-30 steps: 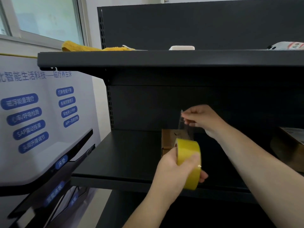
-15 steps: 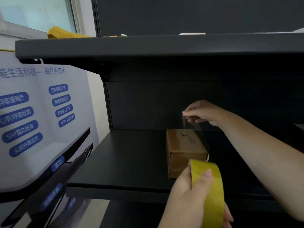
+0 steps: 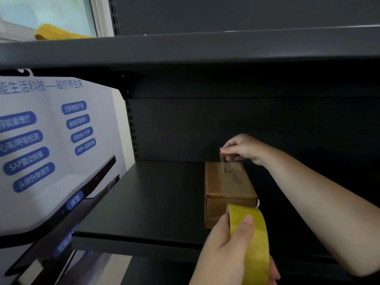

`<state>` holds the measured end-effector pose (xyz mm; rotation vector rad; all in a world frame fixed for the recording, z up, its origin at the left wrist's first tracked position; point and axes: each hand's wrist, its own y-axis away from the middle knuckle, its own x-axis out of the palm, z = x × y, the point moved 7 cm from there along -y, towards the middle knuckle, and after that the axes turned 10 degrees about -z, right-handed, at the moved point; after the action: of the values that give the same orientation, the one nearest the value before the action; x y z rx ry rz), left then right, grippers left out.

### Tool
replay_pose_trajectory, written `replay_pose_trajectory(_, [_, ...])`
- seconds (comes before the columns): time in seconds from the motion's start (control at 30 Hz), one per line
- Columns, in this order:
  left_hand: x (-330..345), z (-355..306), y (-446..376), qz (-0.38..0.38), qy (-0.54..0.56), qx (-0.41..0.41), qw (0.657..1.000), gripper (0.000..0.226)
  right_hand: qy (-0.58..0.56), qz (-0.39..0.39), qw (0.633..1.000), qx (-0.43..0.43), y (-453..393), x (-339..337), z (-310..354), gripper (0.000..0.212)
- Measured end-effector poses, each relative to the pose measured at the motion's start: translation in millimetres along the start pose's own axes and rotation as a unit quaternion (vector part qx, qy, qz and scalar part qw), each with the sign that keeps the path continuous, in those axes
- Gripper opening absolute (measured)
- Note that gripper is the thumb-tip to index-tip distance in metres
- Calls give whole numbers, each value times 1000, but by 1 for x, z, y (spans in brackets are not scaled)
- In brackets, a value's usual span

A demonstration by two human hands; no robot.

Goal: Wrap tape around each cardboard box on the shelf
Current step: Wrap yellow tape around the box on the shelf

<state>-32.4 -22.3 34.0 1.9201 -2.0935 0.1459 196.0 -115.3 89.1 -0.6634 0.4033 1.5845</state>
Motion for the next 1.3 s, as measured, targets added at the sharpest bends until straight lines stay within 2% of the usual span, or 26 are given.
replay_pose_trajectory(0.5, [-2,9,-5,-43,-43,-2,998,30,-10,15,999,41,1,14,-23,14])
replay_pose_trajectory(0.6, [-4,12,-6,-39,-38,1,999,33,-12,25,997,76,0,16,-27,16])
replay_pose_trajectory(0.7, [-5,11,-5,-40,-43,9,998,44,-32,41,986,156,1,20,-35,23])
replay_pose_trajectory(0.83, [-15,11,-7,-86,-68,32,993,15,-6,48,977,208,2,27,-36,24])
replay_pose_trajectory(1.0, [-16,13,-6,-54,-38,1,998,13,67,87,968,225,10,31,-38,33])
replay_pose_trajectory(1.07, [-18,15,-7,-35,-22,-2,999,15,56,65,978,192,10,28,-37,29])
replay_pose_trajectory(1.17, [-18,17,-7,6,20,-29,999,18,20,-68,997,6,9,5,-6,12])
replay_pose_trajectory(1.23, [-19,16,-8,14,25,-28,999,19,56,-59,994,-79,24,6,13,22])
replay_pose_trajectory(1.3, [-18,16,-9,20,27,-21,999,19,192,-10,974,-123,37,23,17,37])
